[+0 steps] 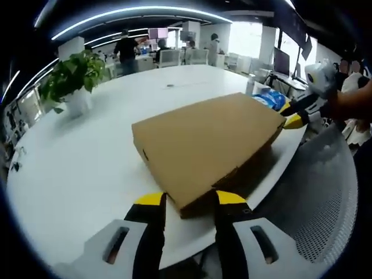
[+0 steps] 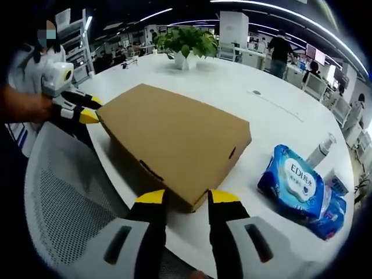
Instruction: Operate the shoe box by opening the lid, removing the specified soft item, and placing it in the target area until the item is outside and the box remains undamaged.
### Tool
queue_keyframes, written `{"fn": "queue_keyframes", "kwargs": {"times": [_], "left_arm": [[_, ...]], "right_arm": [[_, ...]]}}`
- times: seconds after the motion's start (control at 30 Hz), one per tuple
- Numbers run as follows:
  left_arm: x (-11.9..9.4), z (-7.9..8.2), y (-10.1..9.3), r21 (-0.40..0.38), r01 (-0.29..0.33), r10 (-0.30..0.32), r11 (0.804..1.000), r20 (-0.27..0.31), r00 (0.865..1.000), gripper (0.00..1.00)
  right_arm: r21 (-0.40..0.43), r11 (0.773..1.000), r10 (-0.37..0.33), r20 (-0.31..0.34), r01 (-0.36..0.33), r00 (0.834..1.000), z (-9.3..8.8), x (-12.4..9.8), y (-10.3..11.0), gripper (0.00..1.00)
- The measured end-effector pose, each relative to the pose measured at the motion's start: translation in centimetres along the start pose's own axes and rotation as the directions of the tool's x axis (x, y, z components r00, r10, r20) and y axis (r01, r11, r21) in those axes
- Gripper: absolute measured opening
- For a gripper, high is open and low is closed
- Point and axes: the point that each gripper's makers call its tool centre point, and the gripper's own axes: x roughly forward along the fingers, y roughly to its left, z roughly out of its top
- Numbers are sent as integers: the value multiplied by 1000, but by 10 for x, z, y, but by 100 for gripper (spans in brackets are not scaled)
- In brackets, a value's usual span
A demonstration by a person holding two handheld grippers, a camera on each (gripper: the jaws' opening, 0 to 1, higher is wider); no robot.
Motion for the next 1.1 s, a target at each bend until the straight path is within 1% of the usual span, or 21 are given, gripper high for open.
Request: {"fn": "queue_keyframes", "kwargs": {"times": [0.17,0.5,1.1], "left_arm": [[2,1,1,8,-3,3,1000,-3,1000,31],[12,10,4,19,-2,2,1000,-8,1000,31],[47,40,14,46,-4,5,999,-15,1000,33]], "right_arm": [[7,1000,2,1,-2,1000,1,0,-1,24],[7,1000,-3,1,3,1000,5,3,-12,24],[19,1000,-17,14,17,1000,17,14,-47,24]]}}
